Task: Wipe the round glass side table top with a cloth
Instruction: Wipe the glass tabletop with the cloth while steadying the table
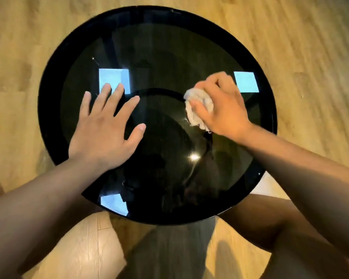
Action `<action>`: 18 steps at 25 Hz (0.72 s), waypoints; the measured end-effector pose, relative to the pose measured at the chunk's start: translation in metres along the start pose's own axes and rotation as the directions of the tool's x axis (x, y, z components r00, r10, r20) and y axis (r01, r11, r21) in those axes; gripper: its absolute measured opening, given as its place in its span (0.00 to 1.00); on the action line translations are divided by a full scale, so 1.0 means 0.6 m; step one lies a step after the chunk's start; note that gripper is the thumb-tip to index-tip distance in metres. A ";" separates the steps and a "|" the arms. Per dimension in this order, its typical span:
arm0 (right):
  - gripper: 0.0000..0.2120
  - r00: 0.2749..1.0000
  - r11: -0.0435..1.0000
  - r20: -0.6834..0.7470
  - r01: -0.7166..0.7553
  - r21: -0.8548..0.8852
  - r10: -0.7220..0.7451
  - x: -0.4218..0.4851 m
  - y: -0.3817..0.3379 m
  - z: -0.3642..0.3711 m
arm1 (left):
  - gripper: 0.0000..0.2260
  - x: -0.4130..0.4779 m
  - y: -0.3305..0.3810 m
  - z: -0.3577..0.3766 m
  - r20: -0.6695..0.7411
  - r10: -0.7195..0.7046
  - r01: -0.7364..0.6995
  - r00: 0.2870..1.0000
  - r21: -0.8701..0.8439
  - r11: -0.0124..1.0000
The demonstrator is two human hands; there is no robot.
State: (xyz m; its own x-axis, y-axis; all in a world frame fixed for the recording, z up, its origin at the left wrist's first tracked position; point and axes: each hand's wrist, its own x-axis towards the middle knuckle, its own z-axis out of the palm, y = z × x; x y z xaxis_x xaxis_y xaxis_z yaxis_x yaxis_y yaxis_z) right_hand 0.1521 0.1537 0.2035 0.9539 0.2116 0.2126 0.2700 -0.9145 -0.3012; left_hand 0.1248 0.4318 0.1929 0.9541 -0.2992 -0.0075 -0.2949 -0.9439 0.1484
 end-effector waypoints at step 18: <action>0.18 0.985 0.974 0.010 -0.170 -0.148 0.174 0.090 0.023 -0.011 | 0.30 -0.001 0.005 -0.021 0.025 -0.020 0.020 0.999 -0.001 1.000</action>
State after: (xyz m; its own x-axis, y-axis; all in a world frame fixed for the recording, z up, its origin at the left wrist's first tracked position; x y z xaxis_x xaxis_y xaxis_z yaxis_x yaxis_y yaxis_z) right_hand 0.2062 0.1503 0.2169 0.9877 0.0529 0.1473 0.0810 -0.9781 -0.1918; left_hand 0.1238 0.4310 0.2055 0.9583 -0.2835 -0.0357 -0.2754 -0.9496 0.1497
